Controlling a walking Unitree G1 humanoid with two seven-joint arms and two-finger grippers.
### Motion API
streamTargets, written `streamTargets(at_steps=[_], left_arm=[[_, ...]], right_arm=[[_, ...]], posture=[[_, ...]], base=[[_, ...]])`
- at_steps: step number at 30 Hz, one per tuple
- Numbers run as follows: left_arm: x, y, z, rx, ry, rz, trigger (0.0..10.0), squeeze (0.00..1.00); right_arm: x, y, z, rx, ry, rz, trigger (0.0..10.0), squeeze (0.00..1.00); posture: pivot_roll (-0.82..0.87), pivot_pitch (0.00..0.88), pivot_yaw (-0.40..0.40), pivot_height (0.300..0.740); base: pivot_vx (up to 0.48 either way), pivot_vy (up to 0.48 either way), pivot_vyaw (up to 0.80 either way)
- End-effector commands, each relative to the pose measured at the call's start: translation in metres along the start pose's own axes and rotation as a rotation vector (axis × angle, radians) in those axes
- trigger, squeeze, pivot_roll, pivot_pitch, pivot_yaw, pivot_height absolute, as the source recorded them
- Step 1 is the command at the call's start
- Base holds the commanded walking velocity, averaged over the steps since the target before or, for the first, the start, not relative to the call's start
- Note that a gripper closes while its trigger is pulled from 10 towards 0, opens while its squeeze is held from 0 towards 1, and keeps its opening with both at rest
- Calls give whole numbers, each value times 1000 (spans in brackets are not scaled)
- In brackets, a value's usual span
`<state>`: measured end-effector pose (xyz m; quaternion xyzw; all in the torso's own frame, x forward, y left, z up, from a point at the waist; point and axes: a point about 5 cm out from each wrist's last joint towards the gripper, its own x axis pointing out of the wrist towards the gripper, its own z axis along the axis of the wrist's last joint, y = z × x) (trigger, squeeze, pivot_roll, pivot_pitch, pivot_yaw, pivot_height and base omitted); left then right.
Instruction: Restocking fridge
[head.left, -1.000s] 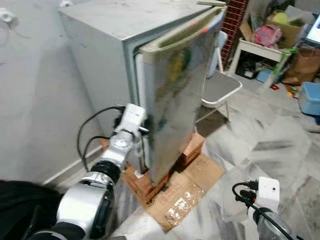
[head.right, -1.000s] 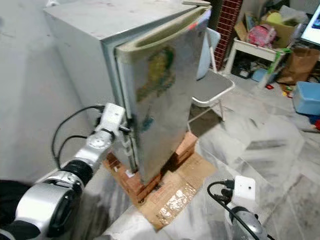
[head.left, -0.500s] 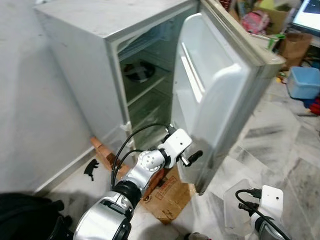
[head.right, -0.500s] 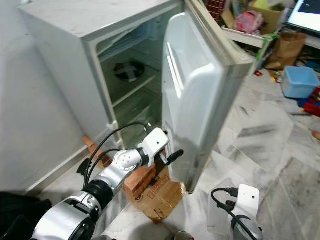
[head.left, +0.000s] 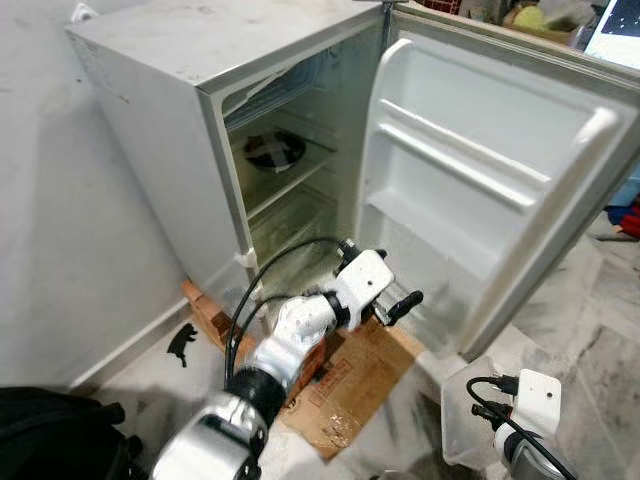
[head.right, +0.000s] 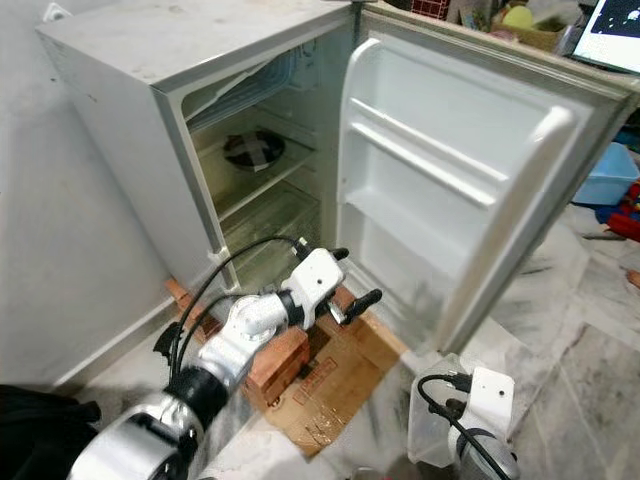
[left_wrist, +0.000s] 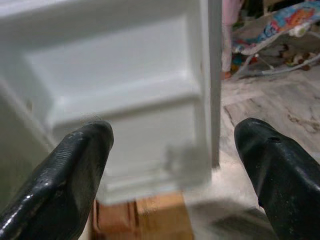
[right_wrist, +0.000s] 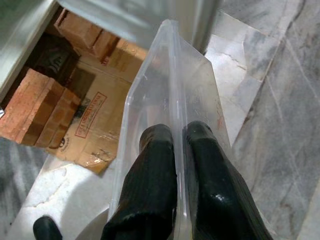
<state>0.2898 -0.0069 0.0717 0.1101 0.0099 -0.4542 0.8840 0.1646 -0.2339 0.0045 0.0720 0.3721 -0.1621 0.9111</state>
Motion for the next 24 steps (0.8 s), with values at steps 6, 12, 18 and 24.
streamTargets(at_steps=[6, 12, 18, 24], left_arm=[[-72, 57, -38, -80, 115, 450, 10000, 0], [-115, 72, -47, -75, 154, 672, 10000, 0], [-135, 73, -53, -118, 176, 776, 10000, 0], [-136, 73, -52, -121, 202, 798, 10000, 0]], right_arm=[[6, -5, 19, 26, -58, -18, 10000, 0], [12, 1, 32, 17, -95, 8, 10000, 0], [15, 16, 44, -31, -140, 72, 10000, 0], [15, 18, 48, -43, -158, 77, 10000, 0]], posture=[[-95, 0, 37, 740], [-48, 0, 19, 740], [-53, 0, 1, 740], [-66, 0, -2, 740]], base=[[0, 0, 0], [0, 0, 0], [0, -391, 0], [0, -455, 746]])
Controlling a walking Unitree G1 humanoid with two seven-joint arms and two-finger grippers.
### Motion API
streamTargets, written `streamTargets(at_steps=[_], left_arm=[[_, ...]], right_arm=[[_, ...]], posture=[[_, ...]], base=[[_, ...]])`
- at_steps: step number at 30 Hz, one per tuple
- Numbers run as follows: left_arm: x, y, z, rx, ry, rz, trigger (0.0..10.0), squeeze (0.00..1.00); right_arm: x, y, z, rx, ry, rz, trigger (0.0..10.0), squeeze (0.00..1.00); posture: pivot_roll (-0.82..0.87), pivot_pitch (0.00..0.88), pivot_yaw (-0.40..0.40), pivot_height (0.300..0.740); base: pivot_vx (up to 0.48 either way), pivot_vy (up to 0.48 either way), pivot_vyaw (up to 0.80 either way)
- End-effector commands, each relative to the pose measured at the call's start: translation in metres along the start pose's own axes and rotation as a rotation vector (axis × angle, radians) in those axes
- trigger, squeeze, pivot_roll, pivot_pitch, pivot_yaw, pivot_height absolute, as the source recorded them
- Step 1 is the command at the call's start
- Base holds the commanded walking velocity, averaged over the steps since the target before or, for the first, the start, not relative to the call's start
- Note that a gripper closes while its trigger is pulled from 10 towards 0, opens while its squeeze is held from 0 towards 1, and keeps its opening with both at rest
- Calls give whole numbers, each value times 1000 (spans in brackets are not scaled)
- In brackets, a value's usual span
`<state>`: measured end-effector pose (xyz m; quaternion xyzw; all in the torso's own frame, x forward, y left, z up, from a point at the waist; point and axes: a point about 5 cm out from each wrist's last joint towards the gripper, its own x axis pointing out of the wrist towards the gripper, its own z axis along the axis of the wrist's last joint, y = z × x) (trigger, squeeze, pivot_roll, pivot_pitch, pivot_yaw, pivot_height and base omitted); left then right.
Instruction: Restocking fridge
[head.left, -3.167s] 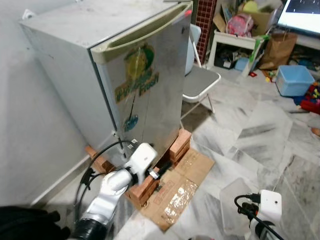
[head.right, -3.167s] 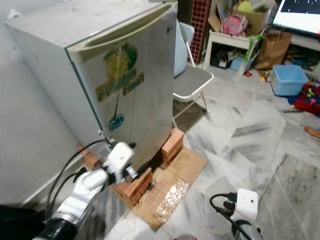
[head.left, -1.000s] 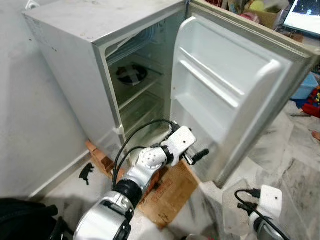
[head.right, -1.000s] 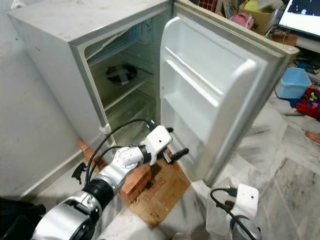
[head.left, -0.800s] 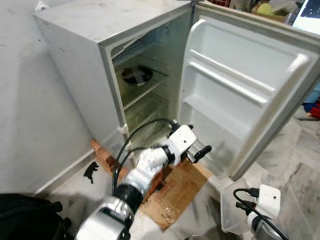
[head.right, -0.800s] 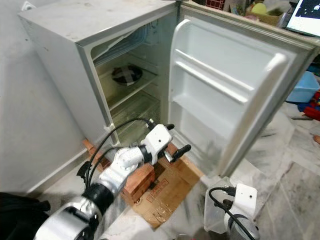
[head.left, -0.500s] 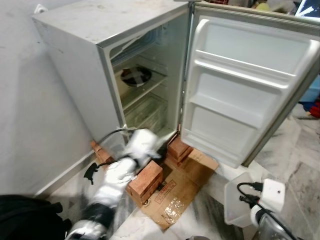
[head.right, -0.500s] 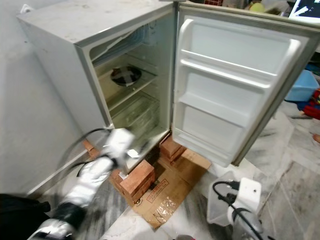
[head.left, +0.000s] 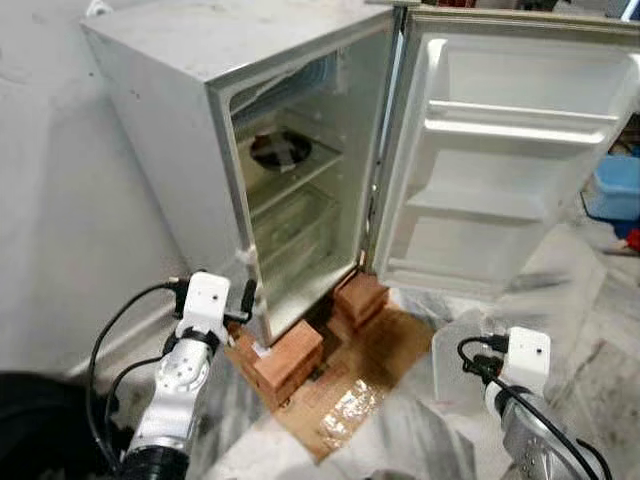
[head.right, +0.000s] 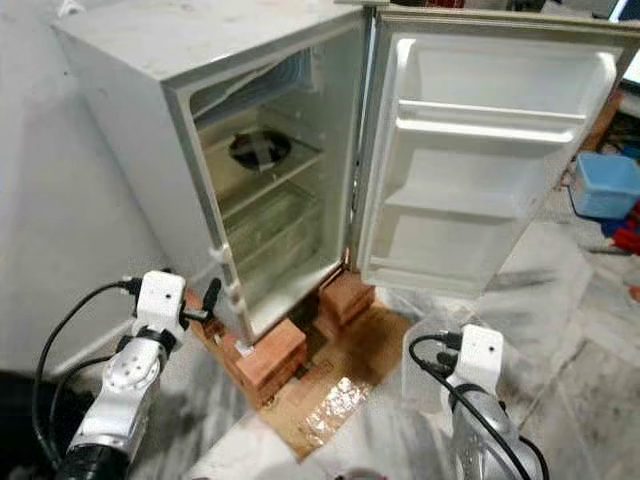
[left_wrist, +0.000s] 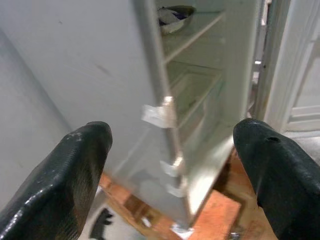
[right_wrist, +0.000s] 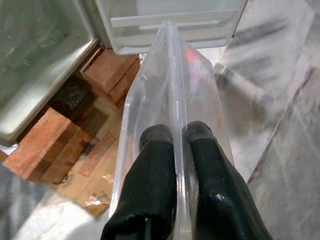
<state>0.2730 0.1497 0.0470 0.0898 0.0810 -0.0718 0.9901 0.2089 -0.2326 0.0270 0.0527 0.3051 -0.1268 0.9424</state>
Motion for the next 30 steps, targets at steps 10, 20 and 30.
streamTargets(at_steps=[10, 20, 30], left_arm=[[1, 8, 2, 4, 28, 44, 10000, 0], [-2, 12, 0, -2, 35, 59, 10000, 0], [-9, 23, -6, -23, 58, 97, 10000, 0]], right_arm=[[0, 0, -4, 3, -2, 5, 10000, 0], [0, 1, 0, 38, -59, 14, 10000, 0], [1, 0, 7, 71, -111, 11, 10000, 0]], posture=[[-69, 0, 1, 740], [-62, 0, -6, 740], [-56, 0, -5, 740]], base=[[0, -442, 704], [0, -447, 362], [0, -398, 0]])
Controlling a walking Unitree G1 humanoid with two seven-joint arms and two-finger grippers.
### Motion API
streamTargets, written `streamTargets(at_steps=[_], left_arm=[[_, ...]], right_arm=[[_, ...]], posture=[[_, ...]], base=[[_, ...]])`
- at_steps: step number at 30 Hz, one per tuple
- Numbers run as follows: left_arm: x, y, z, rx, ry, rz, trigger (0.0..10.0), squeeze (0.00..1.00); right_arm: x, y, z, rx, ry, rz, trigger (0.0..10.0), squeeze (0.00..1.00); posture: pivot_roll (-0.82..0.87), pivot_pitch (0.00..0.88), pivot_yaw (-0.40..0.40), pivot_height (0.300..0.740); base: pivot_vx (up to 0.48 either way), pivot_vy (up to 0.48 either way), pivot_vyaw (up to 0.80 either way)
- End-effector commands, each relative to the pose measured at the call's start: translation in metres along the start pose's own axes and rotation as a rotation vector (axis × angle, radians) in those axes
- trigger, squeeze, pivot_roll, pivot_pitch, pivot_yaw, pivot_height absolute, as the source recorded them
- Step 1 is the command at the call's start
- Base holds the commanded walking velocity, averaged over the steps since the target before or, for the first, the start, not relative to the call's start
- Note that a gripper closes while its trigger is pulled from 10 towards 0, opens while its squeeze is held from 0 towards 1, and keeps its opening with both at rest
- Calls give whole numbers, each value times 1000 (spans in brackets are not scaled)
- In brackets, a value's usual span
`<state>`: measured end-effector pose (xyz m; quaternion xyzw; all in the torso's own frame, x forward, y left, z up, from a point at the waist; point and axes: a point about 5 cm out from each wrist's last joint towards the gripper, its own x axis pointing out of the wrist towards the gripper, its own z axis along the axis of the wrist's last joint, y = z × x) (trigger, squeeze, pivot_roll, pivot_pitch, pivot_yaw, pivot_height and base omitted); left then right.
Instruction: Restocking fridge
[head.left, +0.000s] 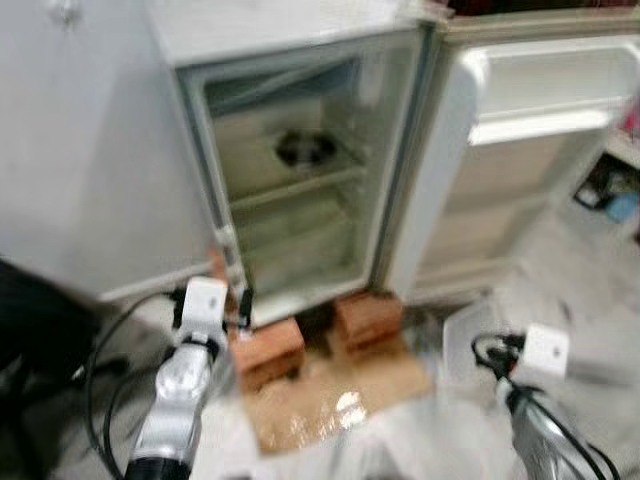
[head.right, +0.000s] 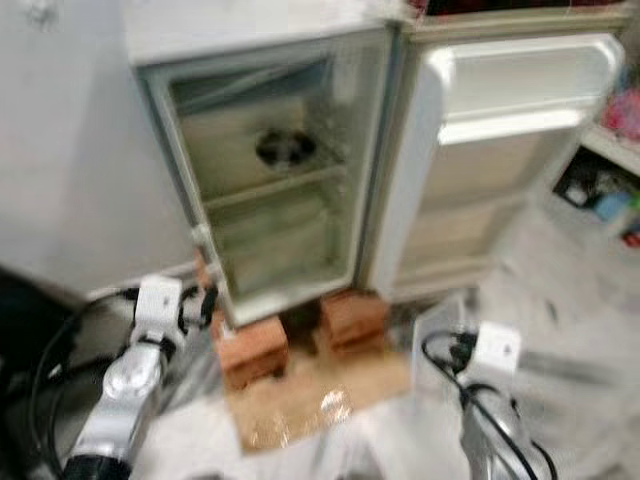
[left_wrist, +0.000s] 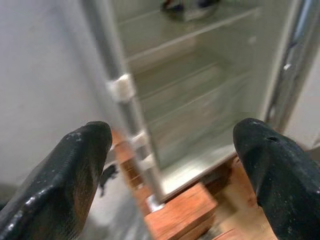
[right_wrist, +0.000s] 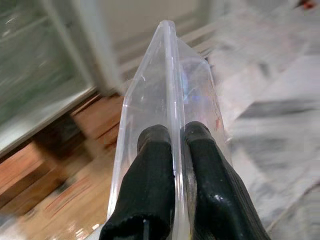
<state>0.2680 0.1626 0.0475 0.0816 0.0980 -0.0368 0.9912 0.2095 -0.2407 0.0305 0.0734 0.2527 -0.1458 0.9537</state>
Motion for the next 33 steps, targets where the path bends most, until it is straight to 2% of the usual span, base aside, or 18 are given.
streamTargets(at_steps=[1, 7, 10, 18, 20, 27, 33], left_arm=[[-2, 11, -3, -10, 18, 41, 10000, 0], [-2, 18, -4, 32, 38, 138, 10000, 0], [-7, 22, -9, -30, 66, 158, 10000, 0], [-17, 28, -11, -69, 63, 192, 10000, 0], [-19, 28, -10, -74, 55, 193, 10000, 0], [-19, 27, -8, -82, 44, 181, 10000, 0], [-19, 26, -8, -107, 54, 183, 10000, 0]], right_arm=[[2, 9, 2, 20, -13, 37, 10000, 0], [4, 12, 6, 32, -19, 76, 10000, 0], [6, 11, 9, 38, -28, 81, 10000, 0], [5, 10, 15, 64, -75, 86, 10000, 0], [4, 13, 16, 57, -78, 119, 10000, 0], [5, 28, 27, 23, -124, 222, 10000, 0], [7, 28, 30, 6, -133, 234, 10000, 0]], posture=[[-56, 0, -5, 740], [-57, 0, -3, 740], [-55, 0, -3, 740], [-58, 0, -2, 740], [-57, 0, -3, 740], [-58, 0, -3, 740], [-51, 0, -9, 740]], base=[[0, 0, 0], [0, 0, 0], [0, 0, 0], [0, 0, 0], [0, 0, 0], [332, 0, 145], [380, 0, 753]])
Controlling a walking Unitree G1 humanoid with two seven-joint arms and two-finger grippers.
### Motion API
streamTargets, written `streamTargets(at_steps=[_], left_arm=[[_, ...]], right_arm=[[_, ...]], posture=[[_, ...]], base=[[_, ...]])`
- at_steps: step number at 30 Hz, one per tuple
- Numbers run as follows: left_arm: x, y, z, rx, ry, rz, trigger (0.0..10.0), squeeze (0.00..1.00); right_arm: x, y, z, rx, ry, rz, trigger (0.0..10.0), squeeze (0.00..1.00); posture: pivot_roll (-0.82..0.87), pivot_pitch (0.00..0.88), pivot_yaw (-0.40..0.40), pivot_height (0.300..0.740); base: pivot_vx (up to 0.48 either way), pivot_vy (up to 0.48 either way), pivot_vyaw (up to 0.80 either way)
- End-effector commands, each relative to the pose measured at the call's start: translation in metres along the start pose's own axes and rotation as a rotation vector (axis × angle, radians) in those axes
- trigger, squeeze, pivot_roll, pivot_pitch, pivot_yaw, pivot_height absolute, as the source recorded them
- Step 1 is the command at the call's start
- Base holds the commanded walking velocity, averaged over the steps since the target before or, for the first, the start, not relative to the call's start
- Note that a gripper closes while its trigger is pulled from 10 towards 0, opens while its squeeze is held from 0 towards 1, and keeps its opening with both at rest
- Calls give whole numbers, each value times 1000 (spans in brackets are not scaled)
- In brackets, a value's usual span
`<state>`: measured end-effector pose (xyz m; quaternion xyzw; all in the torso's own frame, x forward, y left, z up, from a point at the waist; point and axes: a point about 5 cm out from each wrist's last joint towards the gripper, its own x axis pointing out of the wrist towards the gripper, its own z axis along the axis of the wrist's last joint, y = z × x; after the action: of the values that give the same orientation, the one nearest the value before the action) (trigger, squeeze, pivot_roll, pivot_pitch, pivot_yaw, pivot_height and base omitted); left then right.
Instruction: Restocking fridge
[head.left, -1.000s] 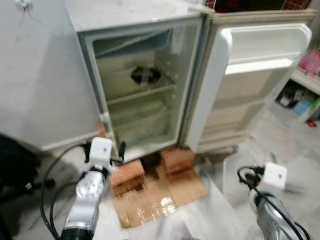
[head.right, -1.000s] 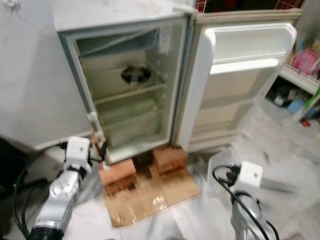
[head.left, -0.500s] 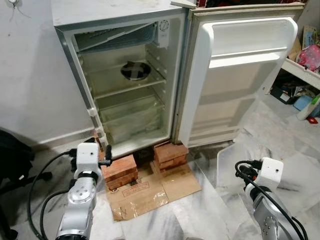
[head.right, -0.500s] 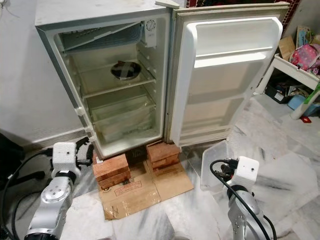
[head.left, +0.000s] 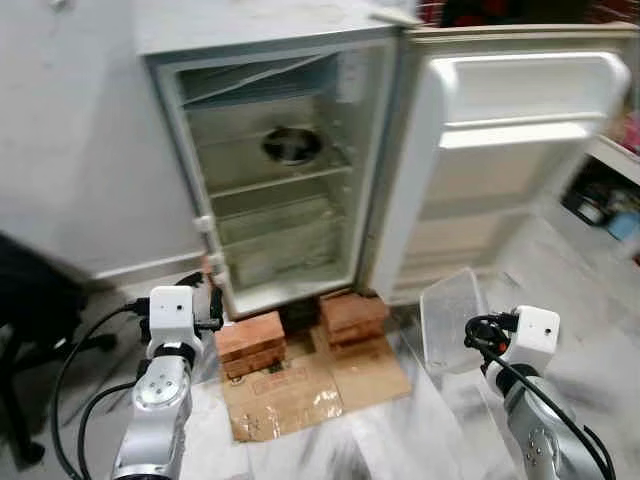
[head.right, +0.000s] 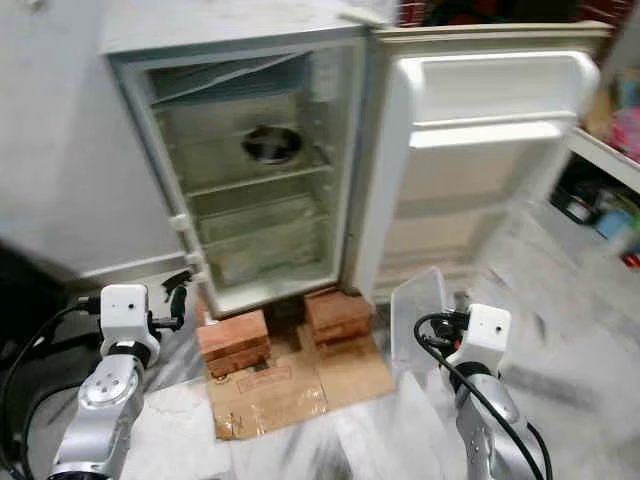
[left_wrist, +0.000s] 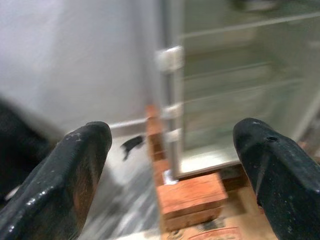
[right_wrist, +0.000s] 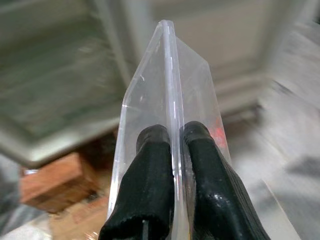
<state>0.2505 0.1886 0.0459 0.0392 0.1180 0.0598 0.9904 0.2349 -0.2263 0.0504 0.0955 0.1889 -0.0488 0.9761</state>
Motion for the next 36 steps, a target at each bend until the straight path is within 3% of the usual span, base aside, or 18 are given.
streamTargets(at_steps=[1, 15, 29, 36], left_arm=[[0, 2, 2, -2, 2, 3, 10000, 0], [0, 0, 2, -13, 12, -12, 10000, 0], [0, 1, 2, 5, 16, -9, 10000, 0], [1, 0, 2, 5, 13, -17, 10000, 0]], right_arm=[[1, 5, 4, -1, -17, 22, 10000, 0], [4, 9, 3, -43, -1, 62, 10000, 0], [5, 15, 9, -80, -34, 112, 10000, 0], [6, 14, 11, -76, -39, 113, 10000, 0]], posture=[[-50, 0, -10, 740], [-54, 0, -7, 740], [-52, 0, -9, 740], [-56, 0, -9, 740]], base=[[379, 0, 644], [320, 324, 298], [0, 0, 0], [303, -237, 492]])
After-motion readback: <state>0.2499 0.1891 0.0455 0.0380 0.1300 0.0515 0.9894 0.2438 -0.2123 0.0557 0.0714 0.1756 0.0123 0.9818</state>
